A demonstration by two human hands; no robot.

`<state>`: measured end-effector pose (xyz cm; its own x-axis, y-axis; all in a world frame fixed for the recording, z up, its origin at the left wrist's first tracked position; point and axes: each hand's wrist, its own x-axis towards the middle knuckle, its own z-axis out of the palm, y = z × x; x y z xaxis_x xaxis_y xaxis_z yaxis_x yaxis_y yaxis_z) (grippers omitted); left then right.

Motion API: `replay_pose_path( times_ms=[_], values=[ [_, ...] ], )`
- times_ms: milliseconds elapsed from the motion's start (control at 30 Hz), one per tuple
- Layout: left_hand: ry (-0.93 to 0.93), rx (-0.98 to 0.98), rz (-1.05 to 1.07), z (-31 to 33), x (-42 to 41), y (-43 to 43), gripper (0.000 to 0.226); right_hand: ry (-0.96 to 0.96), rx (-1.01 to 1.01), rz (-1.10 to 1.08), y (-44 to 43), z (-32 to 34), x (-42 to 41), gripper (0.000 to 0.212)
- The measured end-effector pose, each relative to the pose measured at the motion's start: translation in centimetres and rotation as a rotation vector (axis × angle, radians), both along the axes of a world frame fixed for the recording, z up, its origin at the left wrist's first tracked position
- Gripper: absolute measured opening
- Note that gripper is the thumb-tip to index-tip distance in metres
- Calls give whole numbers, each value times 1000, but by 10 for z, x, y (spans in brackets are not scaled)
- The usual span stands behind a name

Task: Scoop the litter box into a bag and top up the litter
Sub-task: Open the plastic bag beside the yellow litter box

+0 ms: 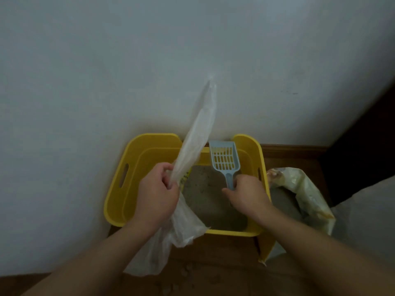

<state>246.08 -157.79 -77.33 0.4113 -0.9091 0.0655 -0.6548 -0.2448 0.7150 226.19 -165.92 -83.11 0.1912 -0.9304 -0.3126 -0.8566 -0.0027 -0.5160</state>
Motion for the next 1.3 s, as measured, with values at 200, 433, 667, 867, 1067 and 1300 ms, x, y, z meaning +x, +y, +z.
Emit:
replay_pose_path(
  times_ms=[200,433,667,867,1067,1300],
  values=[
    [87,16,31,-44,4,-6,35,69,22,4,-10,-37,10,21],
    [238,-12,149,-63,12,-1,36,197,143,18,-17,-60,15,33],
    [257,-66,128,-54,8,-3,33,133,161,-54,-17,-54,12,32],
    [246,-82,84,-40,1,4,34,-18,67,-70,-2,-27,3,28],
    [170,-114,32,-15,-7,17,36,-86,-28,-43,20,16,-2,49],
    [85,-199,-42,6,-30,42,33,-755,115,-77,49,75,8,51]
  ],
)
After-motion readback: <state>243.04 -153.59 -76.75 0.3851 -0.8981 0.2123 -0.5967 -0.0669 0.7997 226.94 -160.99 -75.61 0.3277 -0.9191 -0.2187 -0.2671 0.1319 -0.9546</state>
